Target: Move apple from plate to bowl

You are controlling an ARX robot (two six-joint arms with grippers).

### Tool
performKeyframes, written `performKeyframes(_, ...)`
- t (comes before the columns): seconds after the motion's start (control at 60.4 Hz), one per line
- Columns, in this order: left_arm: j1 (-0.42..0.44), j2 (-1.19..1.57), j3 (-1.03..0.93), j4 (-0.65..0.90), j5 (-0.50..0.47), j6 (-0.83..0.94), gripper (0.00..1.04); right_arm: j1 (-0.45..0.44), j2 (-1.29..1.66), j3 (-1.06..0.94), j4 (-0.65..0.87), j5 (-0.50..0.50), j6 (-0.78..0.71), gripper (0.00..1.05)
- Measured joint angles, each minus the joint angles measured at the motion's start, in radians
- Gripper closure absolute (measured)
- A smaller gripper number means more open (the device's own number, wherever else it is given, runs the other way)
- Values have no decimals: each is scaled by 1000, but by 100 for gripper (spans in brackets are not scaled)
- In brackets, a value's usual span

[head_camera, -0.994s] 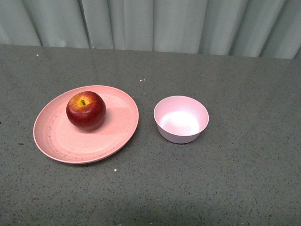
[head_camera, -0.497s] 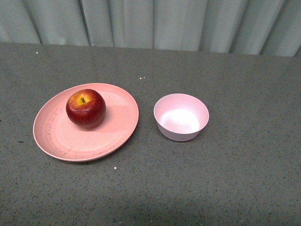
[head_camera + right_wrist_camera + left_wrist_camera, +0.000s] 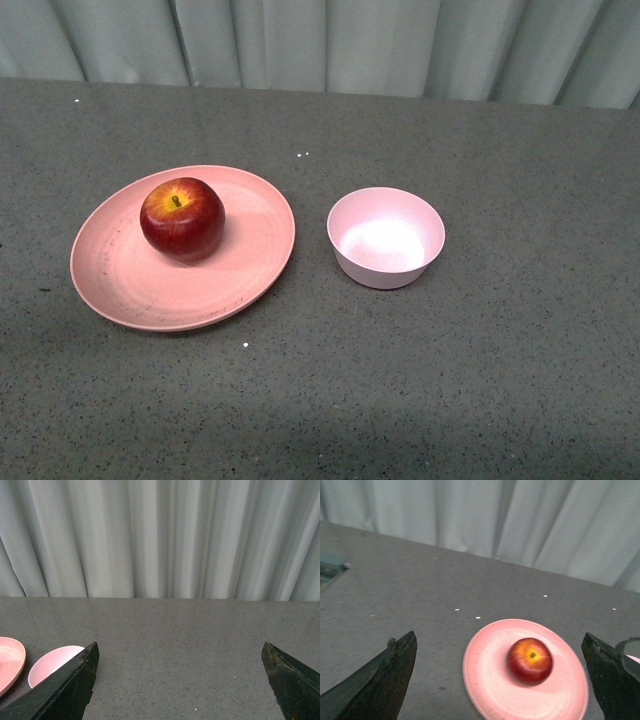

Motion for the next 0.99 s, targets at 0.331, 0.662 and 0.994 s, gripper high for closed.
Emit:
performKeyframes(0.331, -84, 643, 441, -87, 13, -14, 7, 0, 0, 0, 0, 0, 0, 9)
performKeyframes(0.662, -37, 798, 548, -242, -19, -46, 7, 0, 0, 0, 0, 0, 0, 9)
performKeyframes(0.994, -31, 905, 655, -361, 20, -82, 7, 0, 0, 0, 0, 0, 0, 9)
